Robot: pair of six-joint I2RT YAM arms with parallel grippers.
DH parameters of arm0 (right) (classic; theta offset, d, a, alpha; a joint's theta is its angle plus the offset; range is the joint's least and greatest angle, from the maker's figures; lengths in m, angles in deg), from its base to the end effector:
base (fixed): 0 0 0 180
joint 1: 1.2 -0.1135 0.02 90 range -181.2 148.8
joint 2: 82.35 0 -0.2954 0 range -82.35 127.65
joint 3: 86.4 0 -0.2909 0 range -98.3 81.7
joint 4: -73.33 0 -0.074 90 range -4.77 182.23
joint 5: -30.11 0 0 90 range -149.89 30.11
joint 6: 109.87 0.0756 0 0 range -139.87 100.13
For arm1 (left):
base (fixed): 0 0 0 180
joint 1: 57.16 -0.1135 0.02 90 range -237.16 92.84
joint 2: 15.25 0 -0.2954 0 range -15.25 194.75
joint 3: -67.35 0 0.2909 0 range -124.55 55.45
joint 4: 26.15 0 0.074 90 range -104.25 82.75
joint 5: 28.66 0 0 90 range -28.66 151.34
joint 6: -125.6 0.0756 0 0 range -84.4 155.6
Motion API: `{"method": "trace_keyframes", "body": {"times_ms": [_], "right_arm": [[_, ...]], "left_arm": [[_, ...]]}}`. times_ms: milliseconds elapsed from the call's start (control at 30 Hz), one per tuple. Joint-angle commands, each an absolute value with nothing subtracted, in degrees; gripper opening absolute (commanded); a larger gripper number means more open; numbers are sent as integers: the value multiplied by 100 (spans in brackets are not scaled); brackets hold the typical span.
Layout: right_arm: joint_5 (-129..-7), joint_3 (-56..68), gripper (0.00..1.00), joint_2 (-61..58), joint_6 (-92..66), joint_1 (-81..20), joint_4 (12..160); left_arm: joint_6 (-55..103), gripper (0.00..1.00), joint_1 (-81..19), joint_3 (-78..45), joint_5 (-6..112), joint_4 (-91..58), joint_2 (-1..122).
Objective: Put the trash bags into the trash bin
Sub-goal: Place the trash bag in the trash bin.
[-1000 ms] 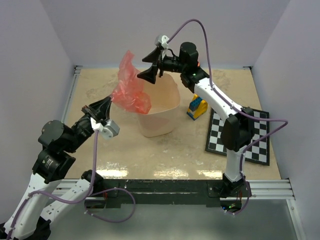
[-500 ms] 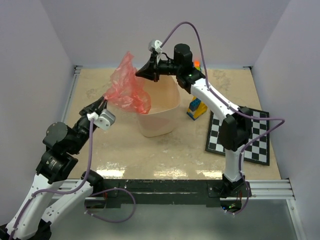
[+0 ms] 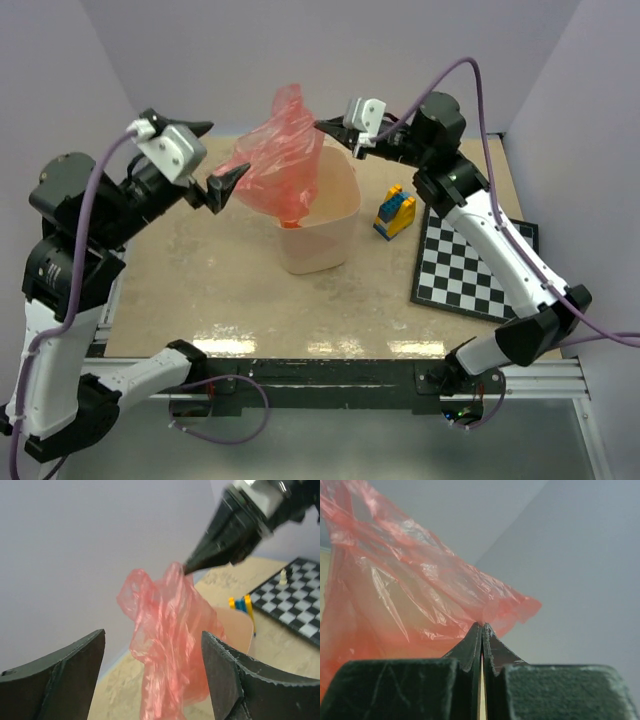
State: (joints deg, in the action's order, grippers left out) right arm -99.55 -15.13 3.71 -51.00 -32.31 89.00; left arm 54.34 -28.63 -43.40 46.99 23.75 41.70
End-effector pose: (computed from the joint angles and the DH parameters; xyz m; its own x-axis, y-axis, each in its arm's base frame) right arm 0.3170 0.2476 0.5364 0.5753 -0.1176 -0.8094 -0.7508 0.3166 -0.5797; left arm 0.1471 -0.1013 0.6059 0.2750 0.2047 -0.9394 0.6247 0.7046 0.3365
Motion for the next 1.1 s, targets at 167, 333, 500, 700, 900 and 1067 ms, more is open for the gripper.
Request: {"method": "trace_keyframes", "body": {"times_ms": [167,333,500,700,900,1067], "right_arm": [[-9294,-453,0,-333,-6865,-3240,9042],[-9285,-355,0,-483,-6847,-3249,9086],[-9215,-83,0,-703,-6935,-3249,8971],[-9136,119,0,-826,-7005,-3249,8998],[-9144,128,0,-905,-7172,-3249,9138],[-9171,172,0,-993,-7383,-3249,9393]], "left_arm": [[3288,80,-3905,-4642,4273,229,5769],[3033,77,-3914,-5115,2570,595,6472],[2998,74,-3914,-4783,2098,886,6517],[3251,66,-3914,-4729,1485,1009,6868],[3708,60,-3923,-4221,1897,817,6895],[3814,57,-3941,-3938,1443,473,7018]]}}
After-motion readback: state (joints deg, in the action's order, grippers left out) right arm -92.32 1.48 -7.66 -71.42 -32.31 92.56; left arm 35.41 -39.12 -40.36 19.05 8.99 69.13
